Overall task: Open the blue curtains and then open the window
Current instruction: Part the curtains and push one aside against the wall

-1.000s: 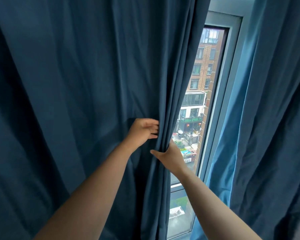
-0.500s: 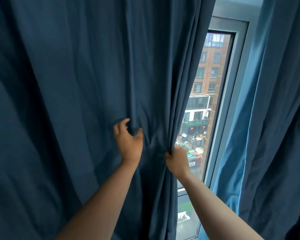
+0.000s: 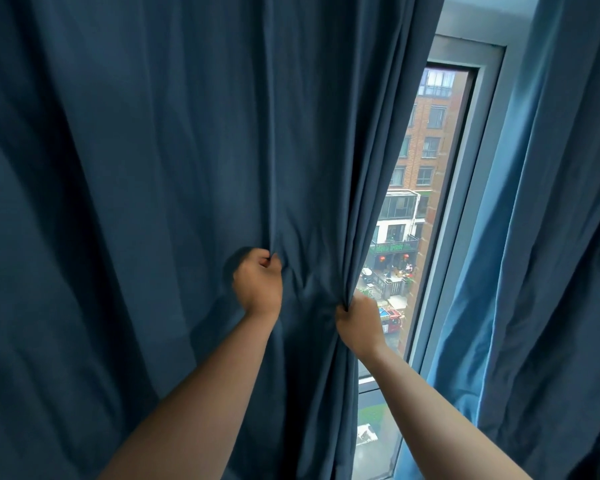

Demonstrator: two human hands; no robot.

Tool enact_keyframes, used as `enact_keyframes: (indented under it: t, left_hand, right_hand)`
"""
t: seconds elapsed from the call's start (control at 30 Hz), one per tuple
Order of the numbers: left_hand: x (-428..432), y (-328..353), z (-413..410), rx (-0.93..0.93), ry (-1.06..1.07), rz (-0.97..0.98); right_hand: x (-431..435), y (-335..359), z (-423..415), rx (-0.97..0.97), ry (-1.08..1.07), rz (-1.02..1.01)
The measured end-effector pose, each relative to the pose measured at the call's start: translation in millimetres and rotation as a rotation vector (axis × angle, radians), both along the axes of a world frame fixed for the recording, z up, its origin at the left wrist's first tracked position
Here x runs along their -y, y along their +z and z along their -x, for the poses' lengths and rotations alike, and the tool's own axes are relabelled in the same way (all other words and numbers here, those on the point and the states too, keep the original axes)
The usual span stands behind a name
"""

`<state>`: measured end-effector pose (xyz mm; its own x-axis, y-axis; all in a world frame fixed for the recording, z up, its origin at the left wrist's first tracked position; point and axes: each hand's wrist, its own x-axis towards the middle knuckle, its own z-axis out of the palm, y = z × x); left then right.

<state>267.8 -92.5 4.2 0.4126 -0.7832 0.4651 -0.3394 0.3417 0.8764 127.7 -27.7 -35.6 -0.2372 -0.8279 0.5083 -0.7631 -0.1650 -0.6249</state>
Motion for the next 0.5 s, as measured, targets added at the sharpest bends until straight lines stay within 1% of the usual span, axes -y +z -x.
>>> enact_keyframes:
  t: [0.1,0.23,0.37,0.5]
  left_hand:
    - [-4,-3,1,0.012,-0.061,0.042]
    - [-15,-4,-3,0.049,-0.234,0.096]
    - [-23,3,-8,0.049,-0.422,0.032]
    - [-27,7,-10,0.031,-0.532,-0.044]
  right_hand:
    - [0,-1,1,-0.007,-0.008,0.001]
    - [5,-2,-3,0.015,-0.022,-0.014]
    - [6,0,-11,0.077,0.089,-0.061]
    - [2,6,-16,0.203,0.218,-0.11]
